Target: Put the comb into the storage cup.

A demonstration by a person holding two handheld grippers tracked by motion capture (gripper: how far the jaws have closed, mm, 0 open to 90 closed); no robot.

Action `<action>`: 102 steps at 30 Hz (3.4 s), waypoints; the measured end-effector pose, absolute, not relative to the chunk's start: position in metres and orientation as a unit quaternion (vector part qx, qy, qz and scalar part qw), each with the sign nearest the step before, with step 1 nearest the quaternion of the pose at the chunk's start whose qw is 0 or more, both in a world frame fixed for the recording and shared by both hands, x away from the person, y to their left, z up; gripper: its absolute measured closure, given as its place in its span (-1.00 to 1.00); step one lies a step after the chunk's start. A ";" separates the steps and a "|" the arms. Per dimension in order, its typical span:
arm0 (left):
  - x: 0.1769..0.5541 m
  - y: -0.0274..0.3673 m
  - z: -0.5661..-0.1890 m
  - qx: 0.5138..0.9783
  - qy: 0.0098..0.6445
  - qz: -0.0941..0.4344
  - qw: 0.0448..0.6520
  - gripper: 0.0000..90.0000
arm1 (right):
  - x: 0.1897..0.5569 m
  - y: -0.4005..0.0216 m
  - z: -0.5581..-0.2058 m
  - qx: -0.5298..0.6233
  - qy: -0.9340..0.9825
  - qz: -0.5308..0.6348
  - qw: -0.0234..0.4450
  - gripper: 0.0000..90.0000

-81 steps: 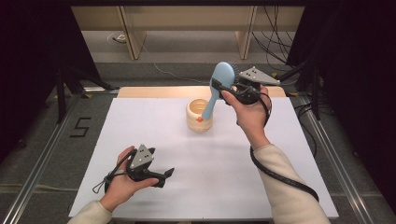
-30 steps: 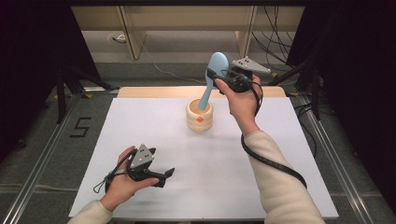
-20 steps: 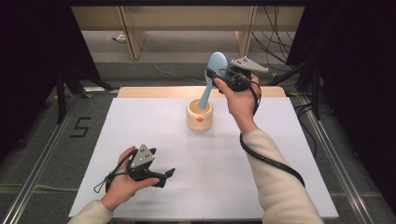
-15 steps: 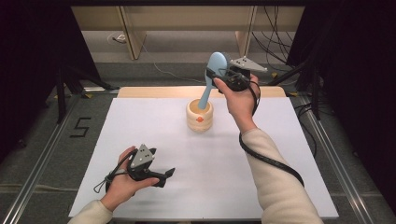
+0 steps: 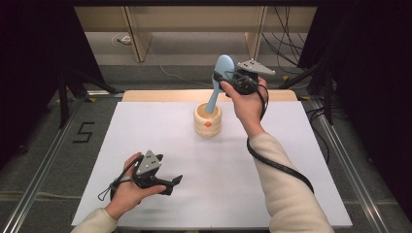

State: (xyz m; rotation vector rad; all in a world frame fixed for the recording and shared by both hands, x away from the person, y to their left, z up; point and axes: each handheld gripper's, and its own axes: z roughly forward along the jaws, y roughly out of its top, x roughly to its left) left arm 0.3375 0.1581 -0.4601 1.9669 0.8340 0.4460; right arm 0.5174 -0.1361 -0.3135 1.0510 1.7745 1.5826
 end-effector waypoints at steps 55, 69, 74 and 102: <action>0.337 0.156 -0.461 0.801 0.337 0.176 0.463 -0.96 | 0.532 -0.124 -0.325 0.391 0.667 0.570 0.278 0.13; 0.338 0.155 -0.462 0.802 0.336 0.174 0.463 -0.96 | 0.534 -0.127 -0.330 0.395 0.669 0.563 0.281 0.13; 0.338 0.155 -0.461 0.801 0.336 0.175 0.463 -0.96 | 0.536 -0.126 -0.332 0.395 0.671 0.560 0.283 0.13; 0.338 0.154 -0.462 0.802 0.335 0.174 0.463 -0.96 | 0.542 -0.119 -0.345 0.393 0.686 0.542 0.287 0.13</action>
